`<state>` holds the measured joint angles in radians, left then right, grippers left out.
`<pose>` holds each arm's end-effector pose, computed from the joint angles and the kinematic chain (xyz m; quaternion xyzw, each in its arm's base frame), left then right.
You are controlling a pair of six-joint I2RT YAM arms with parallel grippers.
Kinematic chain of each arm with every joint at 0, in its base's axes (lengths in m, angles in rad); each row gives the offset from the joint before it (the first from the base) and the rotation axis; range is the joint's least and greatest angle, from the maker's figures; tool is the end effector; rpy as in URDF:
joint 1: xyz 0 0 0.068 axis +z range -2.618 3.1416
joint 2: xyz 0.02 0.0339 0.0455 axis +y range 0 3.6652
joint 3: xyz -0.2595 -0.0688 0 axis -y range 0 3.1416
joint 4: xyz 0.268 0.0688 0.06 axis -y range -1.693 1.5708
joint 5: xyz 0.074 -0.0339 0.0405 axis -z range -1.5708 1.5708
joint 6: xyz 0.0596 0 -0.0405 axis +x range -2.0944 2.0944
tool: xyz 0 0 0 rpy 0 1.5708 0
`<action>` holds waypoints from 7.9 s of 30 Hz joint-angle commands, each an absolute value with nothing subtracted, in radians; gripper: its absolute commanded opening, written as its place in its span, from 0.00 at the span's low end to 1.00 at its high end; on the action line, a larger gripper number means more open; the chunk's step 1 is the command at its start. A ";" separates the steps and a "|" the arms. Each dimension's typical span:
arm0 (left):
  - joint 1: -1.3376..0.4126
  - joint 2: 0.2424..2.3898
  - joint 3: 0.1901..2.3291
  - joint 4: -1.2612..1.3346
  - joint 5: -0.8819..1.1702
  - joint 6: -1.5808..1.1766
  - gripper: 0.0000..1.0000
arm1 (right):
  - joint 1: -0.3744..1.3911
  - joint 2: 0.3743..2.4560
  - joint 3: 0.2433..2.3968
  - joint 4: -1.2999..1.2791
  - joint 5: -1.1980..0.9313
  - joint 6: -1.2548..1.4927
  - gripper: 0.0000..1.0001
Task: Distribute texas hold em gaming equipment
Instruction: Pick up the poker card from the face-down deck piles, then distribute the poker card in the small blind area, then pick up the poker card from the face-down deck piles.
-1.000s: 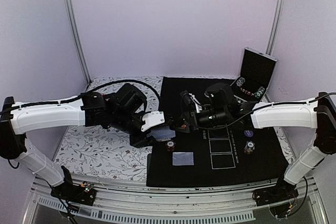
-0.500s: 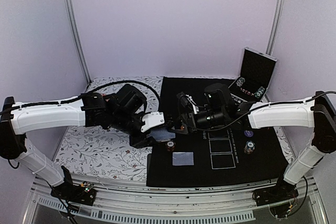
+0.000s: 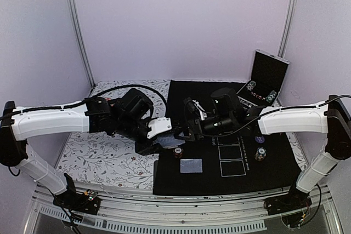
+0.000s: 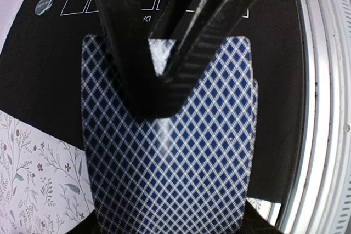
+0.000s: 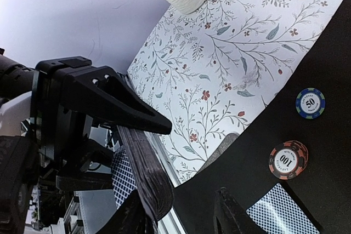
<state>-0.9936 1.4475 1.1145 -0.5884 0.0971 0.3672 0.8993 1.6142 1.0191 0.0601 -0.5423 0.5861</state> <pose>0.1816 -0.2894 0.2339 0.6076 0.7261 -0.1419 0.2890 0.2213 0.3279 0.2084 -0.2615 0.8062 0.4940 0.1940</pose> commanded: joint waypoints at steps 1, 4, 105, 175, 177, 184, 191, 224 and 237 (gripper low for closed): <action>-0.982 1.427 1.112 -0.565 0.109 0.375 0.56 | 0.903 1.566 0.995 0.023 -0.500 0.581 0.43; -0.983 1.428 1.114 -0.565 0.109 0.373 0.56 | 0.903 1.565 0.998 0.017 -0.504 0.581 0.42; -0.968 1.416 1.110 -0.561 0.147 0.386 0.57 | -0.244 1.693 0.889 -0.216 -0.629 0.267 0.02; -0.957 1.386 1.106 -0.552 0.161 0.395 0.57 | 0.880 1.709 1.122 0.126 -0.619 0.442 0.99; -0.957 1.387 1.106 -0.552 0.155 0.395 0.57 | 0.880 1.711 1.114 0.114 -0.609 0.440 0.99; -0.957 1.392 1.104 -0.549 0.136 0.395 0.55 | 0.879 1.648 1.066 0.078 -0.559 0.437 0.94; -0.957 1.386 1.101 -0.546 0.127 0.398 0.55 | 0.879 1.620 1.079 0.006 -0.530 0.420 0.75; -0.957 1.388 1.097 -0.545 0.125 0.399 0.55 | 0.880 1.453 1.101 -0.218 -0.443 0.434 0.03; -0.956 1.394 1.086 -0.537 0.116 0.411 0.55 | 0.830 1.321 1.139 -0.281 -0.449 0.449 0.03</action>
